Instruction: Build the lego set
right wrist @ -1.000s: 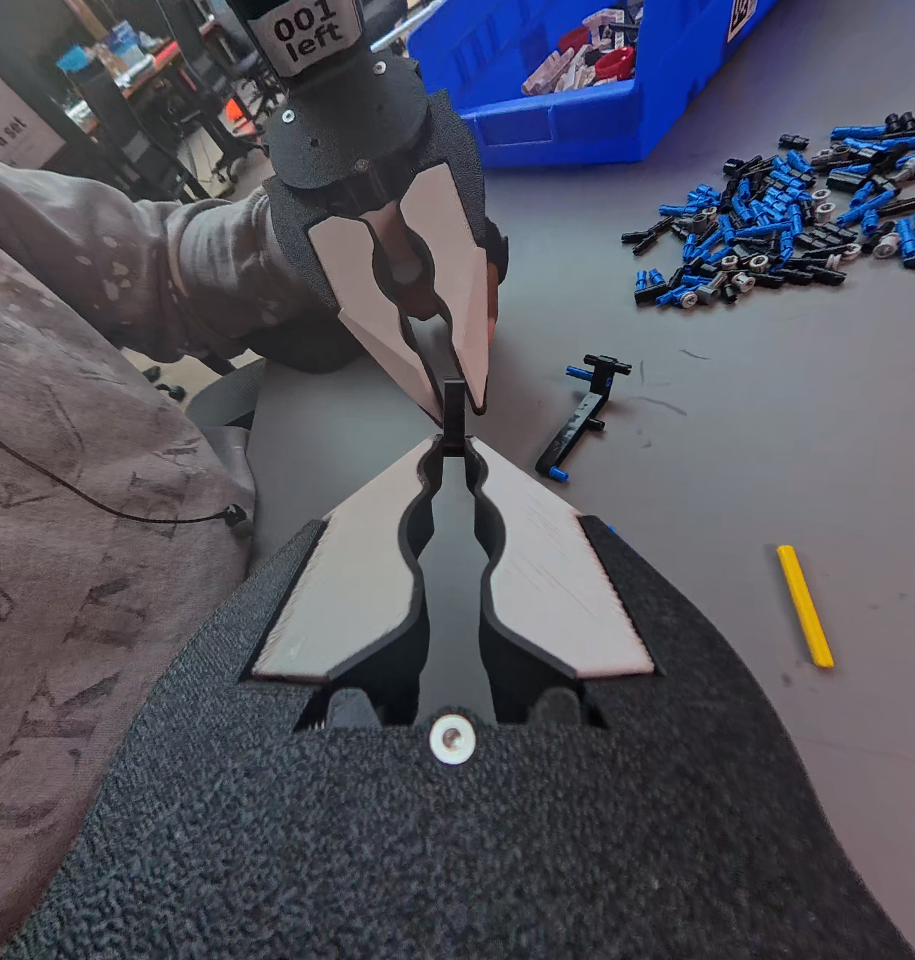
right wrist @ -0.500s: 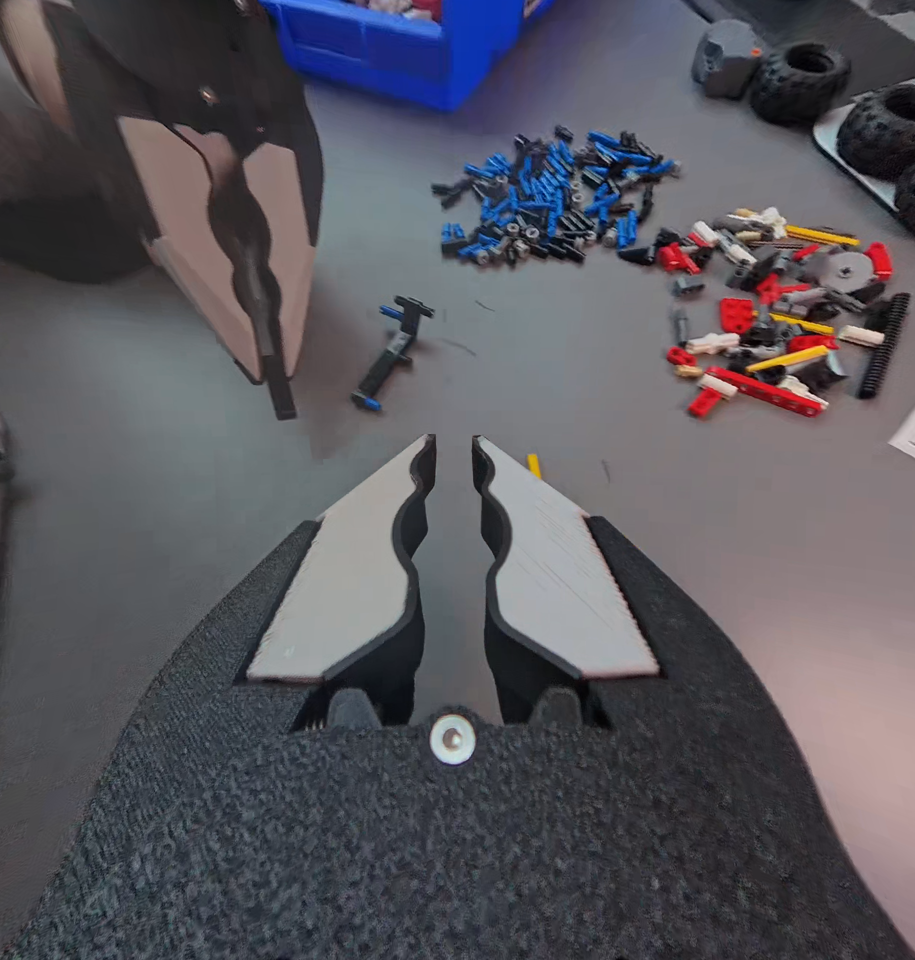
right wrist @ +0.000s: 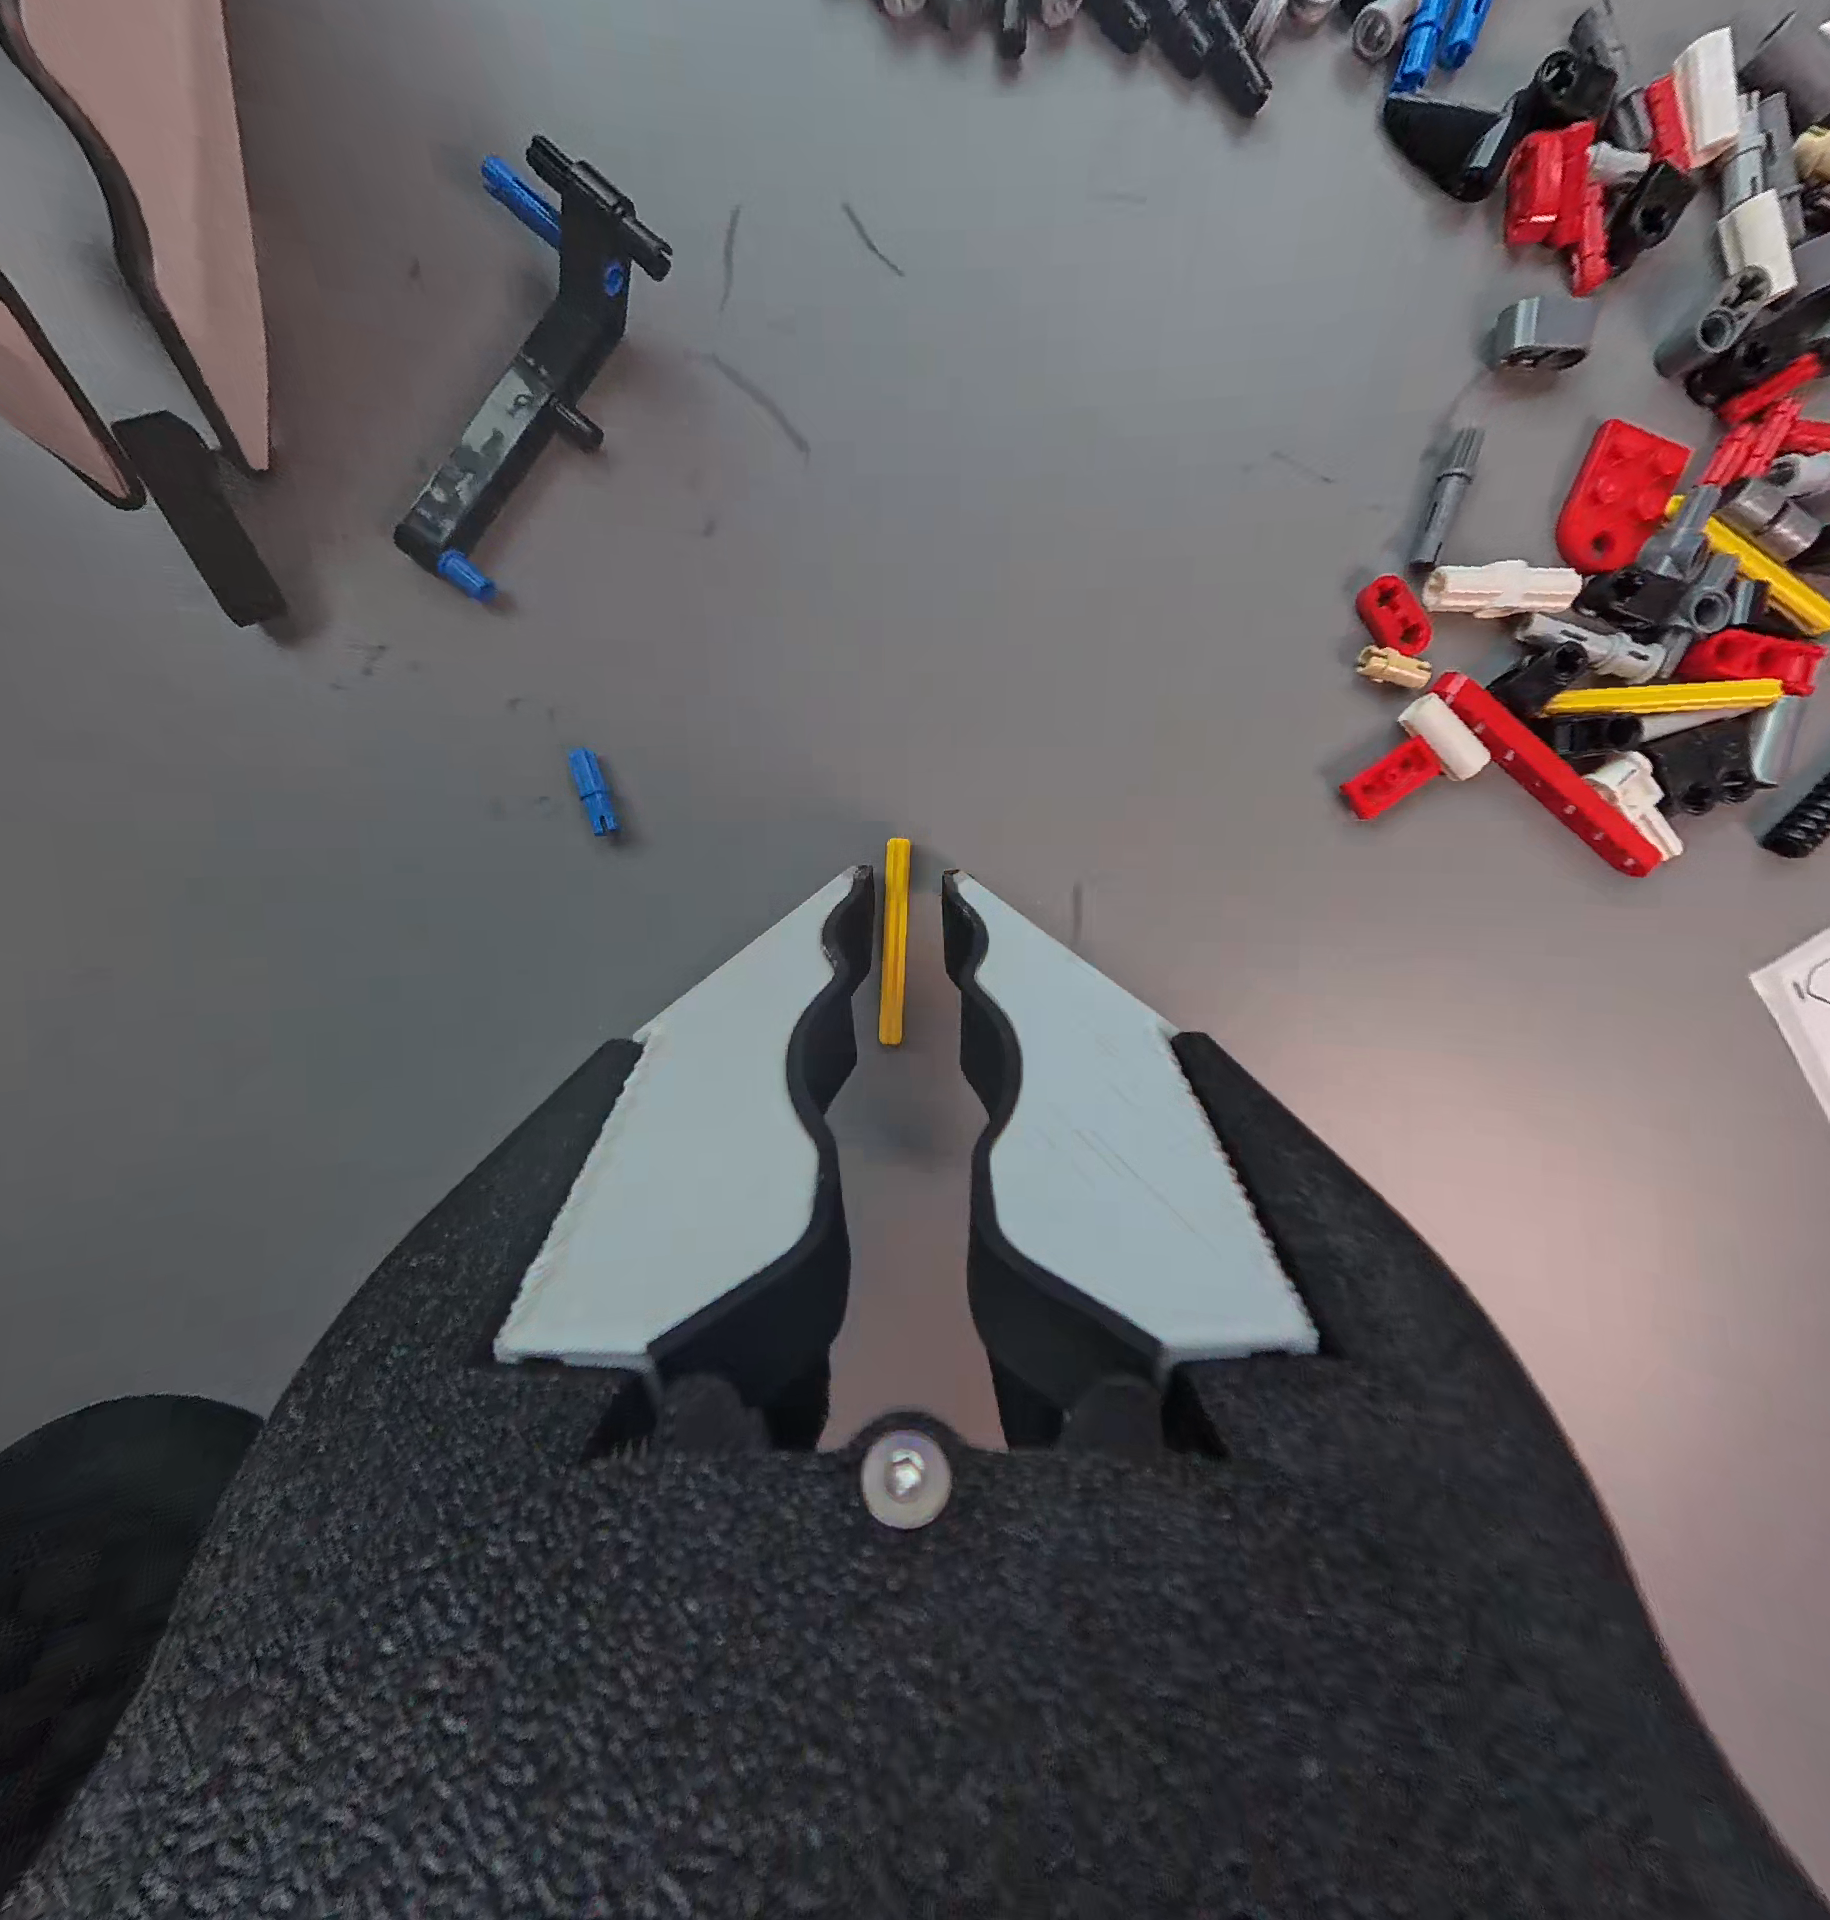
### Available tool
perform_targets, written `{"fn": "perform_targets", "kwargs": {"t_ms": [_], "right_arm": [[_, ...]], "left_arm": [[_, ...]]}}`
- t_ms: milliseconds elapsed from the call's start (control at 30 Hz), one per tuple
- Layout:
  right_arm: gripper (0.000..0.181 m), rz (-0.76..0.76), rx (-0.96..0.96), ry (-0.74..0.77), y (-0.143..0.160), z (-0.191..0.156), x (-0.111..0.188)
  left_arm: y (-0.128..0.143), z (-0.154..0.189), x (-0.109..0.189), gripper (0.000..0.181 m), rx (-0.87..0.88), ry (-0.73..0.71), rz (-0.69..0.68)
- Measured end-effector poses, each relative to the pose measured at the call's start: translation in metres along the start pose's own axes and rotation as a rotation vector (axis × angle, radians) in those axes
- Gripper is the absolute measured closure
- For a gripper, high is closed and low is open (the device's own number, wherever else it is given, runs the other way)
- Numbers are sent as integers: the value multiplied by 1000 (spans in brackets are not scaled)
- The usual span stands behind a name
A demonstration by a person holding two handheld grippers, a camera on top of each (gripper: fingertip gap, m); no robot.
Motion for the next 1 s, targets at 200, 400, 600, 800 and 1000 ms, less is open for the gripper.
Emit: {"fn": "perform_targets", "kwargs": {"t_ms": [200, 400, 600, 800, 1000], "right_arm": [[177, 5, -4, 2, 1, -4, 0], [178, 43, -34, 5, 6, -7, 1], [178, 48, -24, -83, 9, -23, 6], [178, 182, -19, -153, 8, -48, 25], [178, 324, -2, -249, 5, -73, 35]], "left_arm": [[0, -6, 7, 166, -5, -40, 22], [-2, -14, 8, 172, 91, 64, 33], [-1, -18, 2, 169, 209, 252, -132], [-14, -17, 1, 168, 160, 176, -246], [-23, -23, 3, 177, 153, 170, -244]]}}
Point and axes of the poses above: each gripper's, where its closed fingertips meet, x back along the fingers, y out of its underside, z = x × y across the jaws, the point moved 10 cm from there along x, back along the fingers, and after that the axes turned 4 degrees about z, right-handed, at the moved point
